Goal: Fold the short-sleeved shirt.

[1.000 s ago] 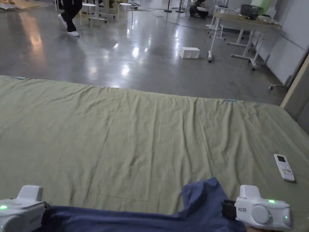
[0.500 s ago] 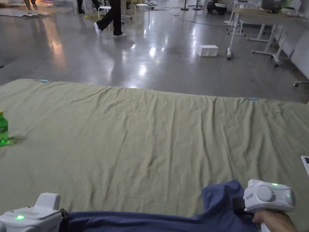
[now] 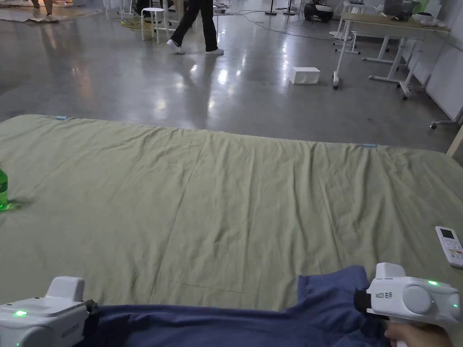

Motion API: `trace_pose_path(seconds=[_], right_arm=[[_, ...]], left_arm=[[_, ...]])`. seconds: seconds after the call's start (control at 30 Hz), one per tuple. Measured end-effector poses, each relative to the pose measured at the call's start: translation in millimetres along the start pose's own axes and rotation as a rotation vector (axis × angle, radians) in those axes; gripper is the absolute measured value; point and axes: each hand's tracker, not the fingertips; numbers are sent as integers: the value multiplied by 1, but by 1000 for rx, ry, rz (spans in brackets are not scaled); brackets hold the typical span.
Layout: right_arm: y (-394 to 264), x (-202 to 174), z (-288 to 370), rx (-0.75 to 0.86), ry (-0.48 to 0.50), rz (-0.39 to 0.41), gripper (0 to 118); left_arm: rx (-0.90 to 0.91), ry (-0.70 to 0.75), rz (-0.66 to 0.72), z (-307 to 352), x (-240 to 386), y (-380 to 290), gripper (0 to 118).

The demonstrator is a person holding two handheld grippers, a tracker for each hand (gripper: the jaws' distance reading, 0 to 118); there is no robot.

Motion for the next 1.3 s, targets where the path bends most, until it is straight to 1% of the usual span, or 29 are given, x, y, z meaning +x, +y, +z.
trace_pose_path(seconds=[0.03, 0.1, 0.2, 0.27, 0.3, 0.43, 0.5, 0.57, 0.6, 0.63, 0.73, 0.83, 0.9, 0.93, 1.0, 1.03, 1.1, 1.23, 1.27, 1.3], right_arm=[[-4, 4, 15, 23, 26, -8, 2], [-11, 13, 37, 56, 62, -53, 2], [-23, 25, 68, 77, 81, -56, 2], [-34, 37, 84, 97, 128, -125, 2], [-39, 40, 93, 95, 128, -131, 2], [-61, 42, 133, 100, 107, -85, 2], [-74, 42, 145, 86, 108, -82, 2], [-90, 39, 153, 46, 96, -45, 2], [-97, 39, 155, 42, 89, -40, 2], [-109, 34, 159, 15, 83, -8, 2], [-138, 31, 157, -41, 20, 41, 2], [-169, 37, 146, -118, -26, 75, 2], [-184, 39, 135, -163, -33, 79, 2], [-192, 43, 127, -166, -41, 69, 2], [-202, 44, 115, -179, -60, 75, 2], [-206, 47, 109, -173, -54, 54, 2], [-210, 48, 102, -165, -59, 40, 2], [-217, 45, 92, -119, -78, 60, 2], [-217, 44, 90, -119, -80, 61, 7], [-218, 42, 89, -116, -88, 62, 15]], left_arm=[[17, -2, 14, 11, 1, 2, 6], [38, -25, 52, 22, -6, 3, 6], [68, -23, 62, 49, -12, 1, 6], [82, -19, 51, 62, -17, -3, 6], [85, -23, 50, 63, -21, -8, 6], [90, -49, 40, 90, -25, -27, 6], [84, -55, 30, 100, -27, -40, 6], [69, -68, 28, 102, -35, -57, 6], [61, -71, 26, 104, -36, -64, 6], [53, -76, 22, 107, -36, -73, 6], [14, -82, 24, 116, -31, -103, 6], [-51, -76, 12, 104, -32, -131, 6], [-92, -66, 5, 97, -32, -146, 6], [-118, -68, 3, 93, -33, -154, 6], [-149, -55, -20, 85, -33, -164, 6], [-168, -50, -43, 83, -31, -167, 6], [-179, -39, -73, 87, -25, -166, 6], [-156, -19, -67, 80, -21, -166, 6], [-154, -16, -60, 79, -20, -166, 7], [-150, -14, -60, 80, -20, -166, 9]])
